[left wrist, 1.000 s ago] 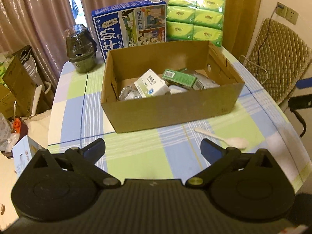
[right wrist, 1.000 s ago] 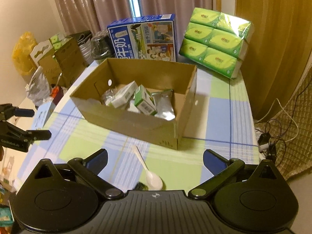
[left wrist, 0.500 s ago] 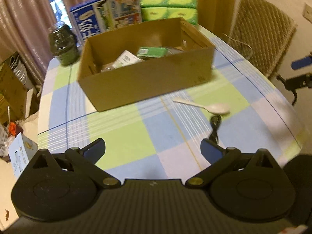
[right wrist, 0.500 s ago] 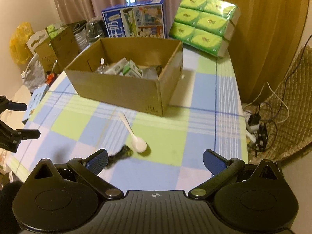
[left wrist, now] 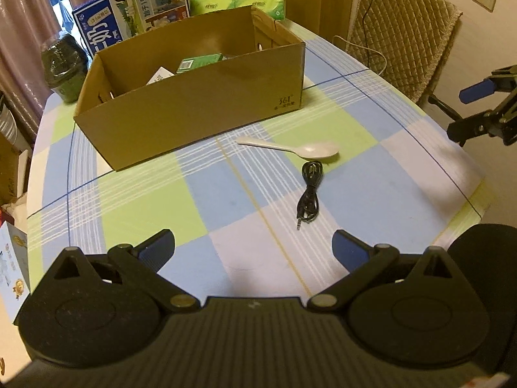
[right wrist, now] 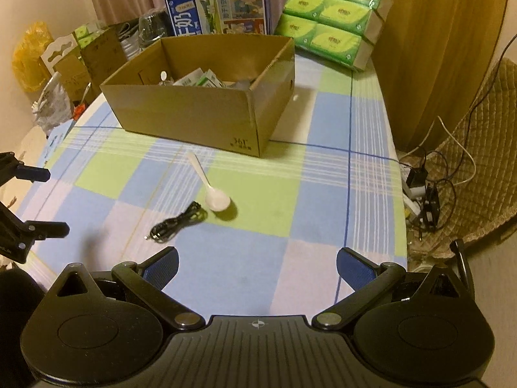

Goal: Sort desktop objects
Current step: 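Withdraw both tools from the box toward the spoon and cable, then grasp the black cable with the left tool while the right tool grasps the white spoon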

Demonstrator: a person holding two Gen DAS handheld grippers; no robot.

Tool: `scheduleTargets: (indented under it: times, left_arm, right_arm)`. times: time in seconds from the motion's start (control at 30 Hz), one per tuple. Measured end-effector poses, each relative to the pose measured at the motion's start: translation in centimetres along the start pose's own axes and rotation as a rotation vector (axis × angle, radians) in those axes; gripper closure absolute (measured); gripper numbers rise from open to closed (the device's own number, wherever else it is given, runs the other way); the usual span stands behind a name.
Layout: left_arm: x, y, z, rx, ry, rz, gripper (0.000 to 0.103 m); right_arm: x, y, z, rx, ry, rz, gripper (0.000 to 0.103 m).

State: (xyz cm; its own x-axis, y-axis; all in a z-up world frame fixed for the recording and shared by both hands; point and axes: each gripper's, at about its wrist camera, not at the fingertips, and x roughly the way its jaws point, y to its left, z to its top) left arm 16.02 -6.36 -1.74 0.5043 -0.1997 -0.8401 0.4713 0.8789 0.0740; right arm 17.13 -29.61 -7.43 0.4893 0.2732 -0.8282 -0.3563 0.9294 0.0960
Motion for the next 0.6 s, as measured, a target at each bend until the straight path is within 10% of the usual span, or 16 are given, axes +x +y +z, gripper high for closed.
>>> scheduleTargets:
  times: [0.6]
  left_arm:
    - [3.4,-1.5,0.6,0.005,0.018,-0.054,0.008]
  right_arm:
    - [2.3,0.2,-1.0,-0.071,0.03,0.0,0.002]
